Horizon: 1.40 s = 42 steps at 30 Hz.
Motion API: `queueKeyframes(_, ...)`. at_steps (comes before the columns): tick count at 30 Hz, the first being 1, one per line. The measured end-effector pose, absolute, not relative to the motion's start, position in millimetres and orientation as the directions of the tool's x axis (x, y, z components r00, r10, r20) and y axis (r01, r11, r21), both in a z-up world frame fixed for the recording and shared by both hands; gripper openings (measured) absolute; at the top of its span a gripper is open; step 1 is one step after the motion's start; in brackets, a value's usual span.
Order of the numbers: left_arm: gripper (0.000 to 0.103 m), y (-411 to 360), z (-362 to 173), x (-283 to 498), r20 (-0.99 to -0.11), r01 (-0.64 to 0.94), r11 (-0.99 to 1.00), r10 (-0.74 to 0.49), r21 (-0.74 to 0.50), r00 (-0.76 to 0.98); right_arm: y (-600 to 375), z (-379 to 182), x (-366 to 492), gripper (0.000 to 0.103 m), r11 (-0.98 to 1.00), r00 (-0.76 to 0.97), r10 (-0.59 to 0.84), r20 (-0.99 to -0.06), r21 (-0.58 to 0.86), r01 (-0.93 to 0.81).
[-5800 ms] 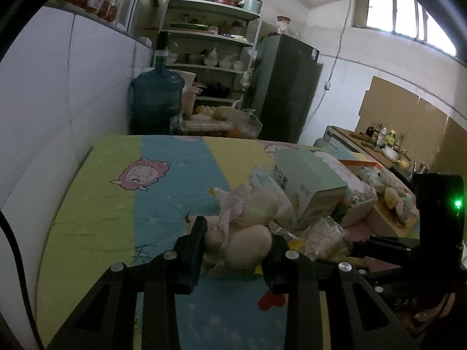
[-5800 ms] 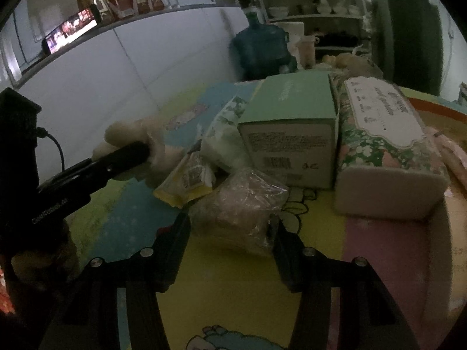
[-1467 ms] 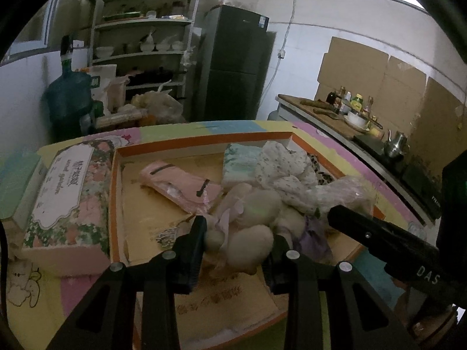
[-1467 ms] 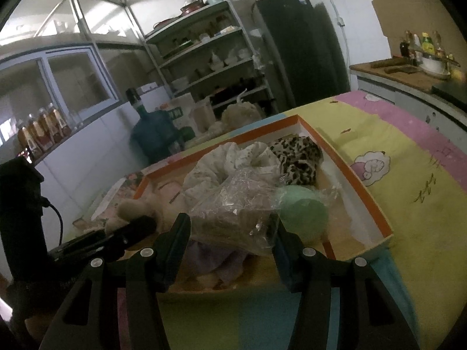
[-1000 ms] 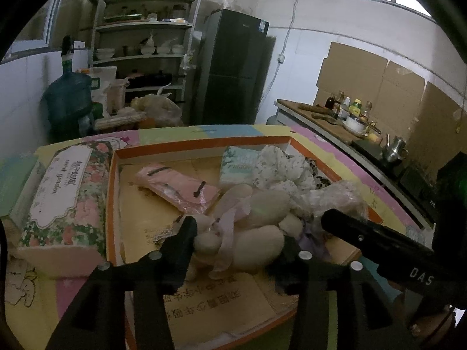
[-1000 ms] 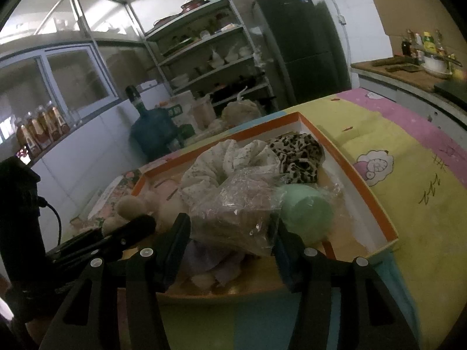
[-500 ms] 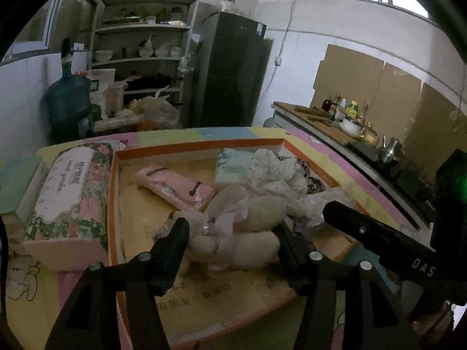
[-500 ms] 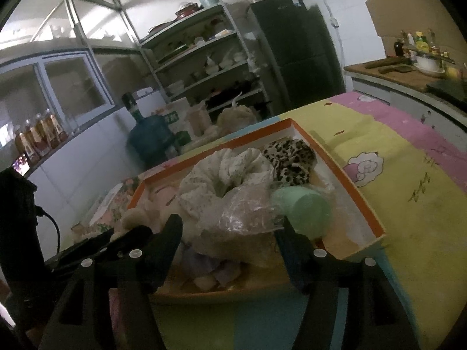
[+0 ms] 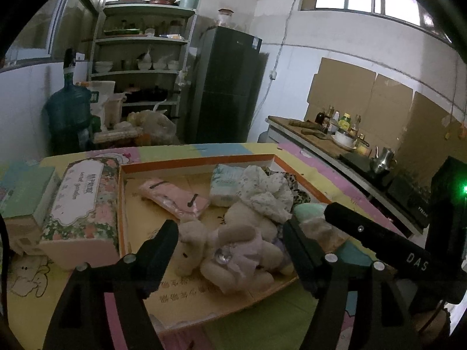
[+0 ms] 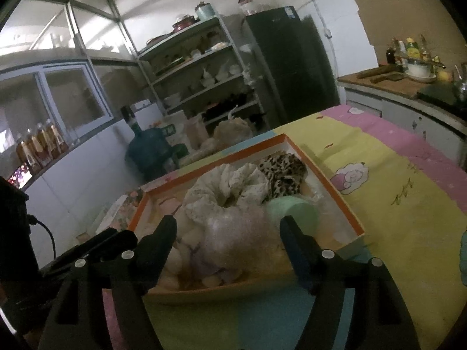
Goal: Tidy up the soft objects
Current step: 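Lift both open tools away from the tray toward the tissue boxes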
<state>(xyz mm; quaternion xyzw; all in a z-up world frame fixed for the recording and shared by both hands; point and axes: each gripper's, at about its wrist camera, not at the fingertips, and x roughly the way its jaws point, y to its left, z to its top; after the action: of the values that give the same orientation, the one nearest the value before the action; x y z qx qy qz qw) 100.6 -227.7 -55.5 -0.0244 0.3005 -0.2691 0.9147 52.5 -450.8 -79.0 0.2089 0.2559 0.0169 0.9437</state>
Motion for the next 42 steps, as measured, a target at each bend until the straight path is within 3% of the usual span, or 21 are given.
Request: queueKeyframes(42,0.074,-124.0,-27.6,59.2,-0.456,0.326,0.919,-0.392,-0.22,0.799,-355.9,-42.5,36.7,0.075,0.942,0.872,0.211,-0.441,0.331,-0.06)
